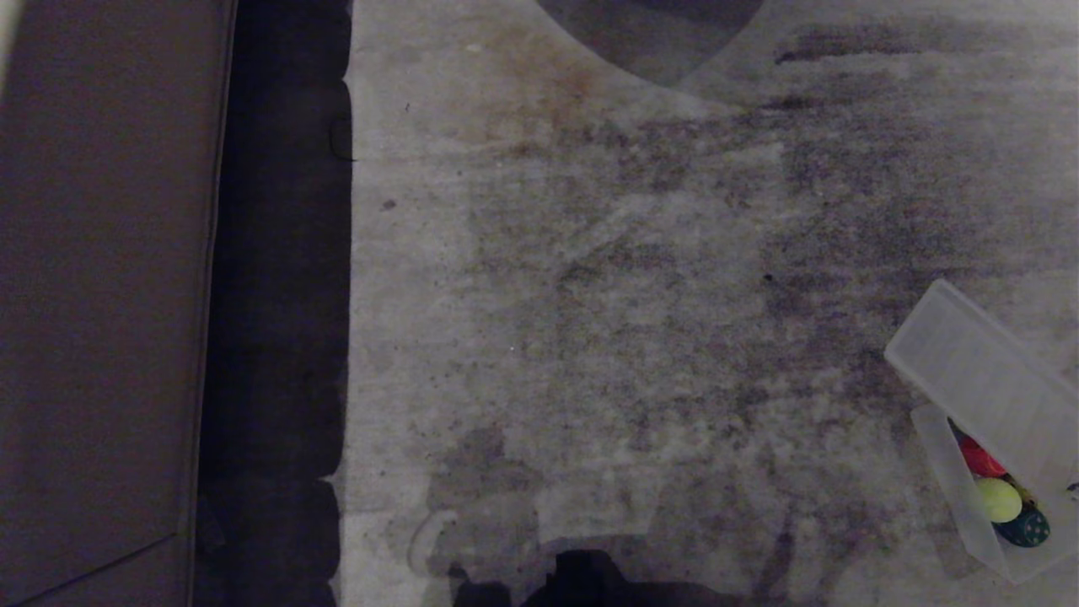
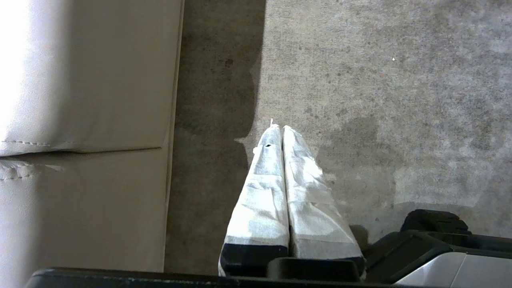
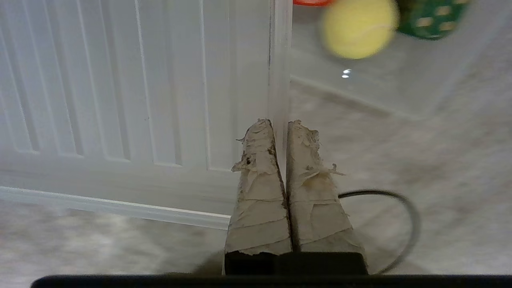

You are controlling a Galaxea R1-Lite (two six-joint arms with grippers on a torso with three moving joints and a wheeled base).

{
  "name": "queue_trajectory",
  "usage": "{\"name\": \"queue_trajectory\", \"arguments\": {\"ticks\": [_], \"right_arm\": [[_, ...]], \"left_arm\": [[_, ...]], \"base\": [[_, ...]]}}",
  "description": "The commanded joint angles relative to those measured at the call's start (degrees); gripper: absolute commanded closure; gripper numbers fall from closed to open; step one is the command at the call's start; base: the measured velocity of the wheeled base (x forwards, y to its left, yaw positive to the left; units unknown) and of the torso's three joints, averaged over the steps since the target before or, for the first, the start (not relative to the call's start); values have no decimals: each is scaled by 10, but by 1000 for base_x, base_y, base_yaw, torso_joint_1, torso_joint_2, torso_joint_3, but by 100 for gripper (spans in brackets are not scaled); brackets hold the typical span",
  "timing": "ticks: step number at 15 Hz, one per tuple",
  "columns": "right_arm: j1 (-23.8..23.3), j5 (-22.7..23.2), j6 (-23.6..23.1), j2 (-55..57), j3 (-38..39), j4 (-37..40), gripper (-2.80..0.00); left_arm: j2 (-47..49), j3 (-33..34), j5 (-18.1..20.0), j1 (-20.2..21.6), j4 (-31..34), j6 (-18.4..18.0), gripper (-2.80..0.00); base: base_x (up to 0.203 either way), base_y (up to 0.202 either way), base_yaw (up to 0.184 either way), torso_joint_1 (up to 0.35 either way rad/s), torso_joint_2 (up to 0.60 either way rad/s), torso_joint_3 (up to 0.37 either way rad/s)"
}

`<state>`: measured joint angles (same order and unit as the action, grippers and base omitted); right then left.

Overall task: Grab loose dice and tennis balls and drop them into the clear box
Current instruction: Close the lid

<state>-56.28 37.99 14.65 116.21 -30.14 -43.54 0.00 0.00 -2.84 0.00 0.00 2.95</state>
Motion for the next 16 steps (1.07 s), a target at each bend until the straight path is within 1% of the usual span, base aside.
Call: {"name": "queue_trajectory", "arguments": {"ticks": [1, 4, 7, 8, 10, 11, 12, 16], "right_arm": [[-27, 6, -21, 82, -27, -2, 0], [-52, 8, -23, 143, -61, -13, 0], [-63, 9, -18, 206, -73, -64, 0], [-63, 9, -2, 228, -74, -95, 0], [-64, 11, 64, 262, -75, -180, 0], [-64, 25, 91, 273, -74, -207, 0], [-65, 44, 102, 276, -72, -218, 0], [-75, 52, 107, 301, -73, -247, 0]], "left_arm": [[0, 1, -1, 0, 0, 0, 0], [1, 1, -1, 0, 0, 0, 0], [0, 1, -1, 0, 0, 0, 0], [1, 1, -1, 0, 0, 0, 0], [0, 1, -1, 0, 0, 0, 0], [1, 1, -1, 0, 0, 0, 0], [1, 1, -1, 0, 0, 0, 0], [0, 1, -1, 0, 0, 0, 0]], "base": [[0, 0, 0, 0, 0, 0], [0, 0, 0, 0, 0, 0], [0, 0, 0, 0, 0, 0], [0, 0, 0, 0, 0, 0], [0, 0, 0, 0, 0, 0], [0, 0, 0, 0, 0, 0], [0, 0, 0, 0, 0, 0], [0, 0, 0, 0, 0, 0]]}}
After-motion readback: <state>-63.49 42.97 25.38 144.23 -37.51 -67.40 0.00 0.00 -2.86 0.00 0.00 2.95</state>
